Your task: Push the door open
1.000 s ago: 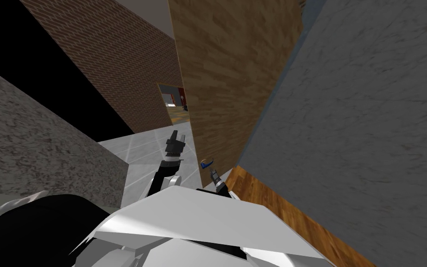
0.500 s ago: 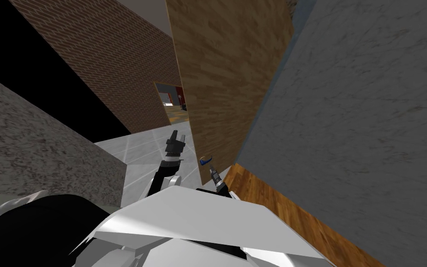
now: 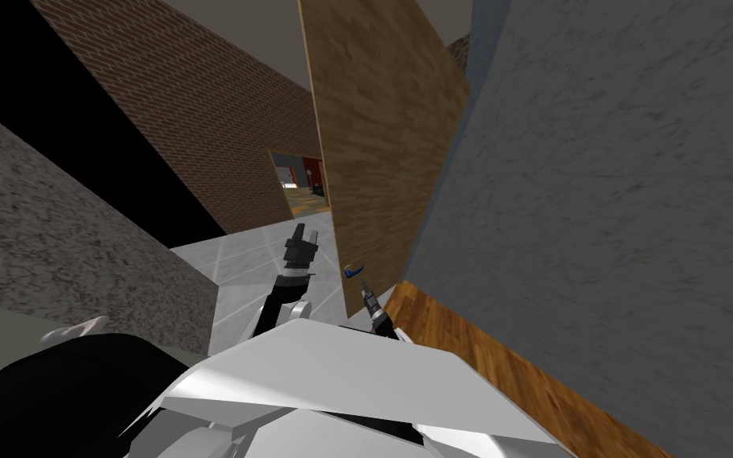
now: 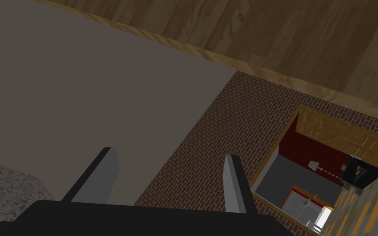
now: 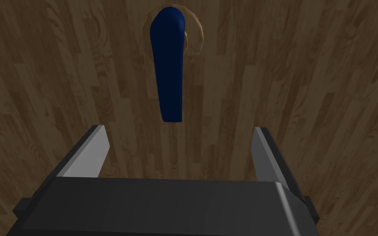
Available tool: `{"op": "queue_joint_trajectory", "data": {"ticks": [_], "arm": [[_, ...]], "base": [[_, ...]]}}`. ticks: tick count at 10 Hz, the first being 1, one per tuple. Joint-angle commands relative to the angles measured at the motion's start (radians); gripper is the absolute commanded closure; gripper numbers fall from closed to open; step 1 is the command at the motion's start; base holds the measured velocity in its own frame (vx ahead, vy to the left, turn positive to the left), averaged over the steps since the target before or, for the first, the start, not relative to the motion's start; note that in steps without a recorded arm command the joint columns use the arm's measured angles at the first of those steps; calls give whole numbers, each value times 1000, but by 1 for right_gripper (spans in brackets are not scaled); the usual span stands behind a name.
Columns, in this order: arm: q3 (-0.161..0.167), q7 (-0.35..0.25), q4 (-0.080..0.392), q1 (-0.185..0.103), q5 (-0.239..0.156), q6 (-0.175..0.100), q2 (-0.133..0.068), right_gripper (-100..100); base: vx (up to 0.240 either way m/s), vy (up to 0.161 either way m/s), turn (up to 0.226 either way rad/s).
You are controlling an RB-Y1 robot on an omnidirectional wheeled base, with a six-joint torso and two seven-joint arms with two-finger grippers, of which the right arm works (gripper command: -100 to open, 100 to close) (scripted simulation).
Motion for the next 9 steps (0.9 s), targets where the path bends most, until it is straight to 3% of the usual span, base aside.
{"op": "queue_joint_trajectory", "data": {"ticks": [1, 7, 8, 9], "arm": [[-3, 2, 2, -1, 0, -1, 2, -100], [-16, 7, 17, -4, 0, -10, 12, -100], [-16, 7, 17, -4, 0, -10, 12, 100], [-16, 7, 17, -4, 0, -10, 12, 100]], "base": [[158, 123, 15], [156, 122, 24], [-8, -7, -7], [-21, -22, 16]]}}
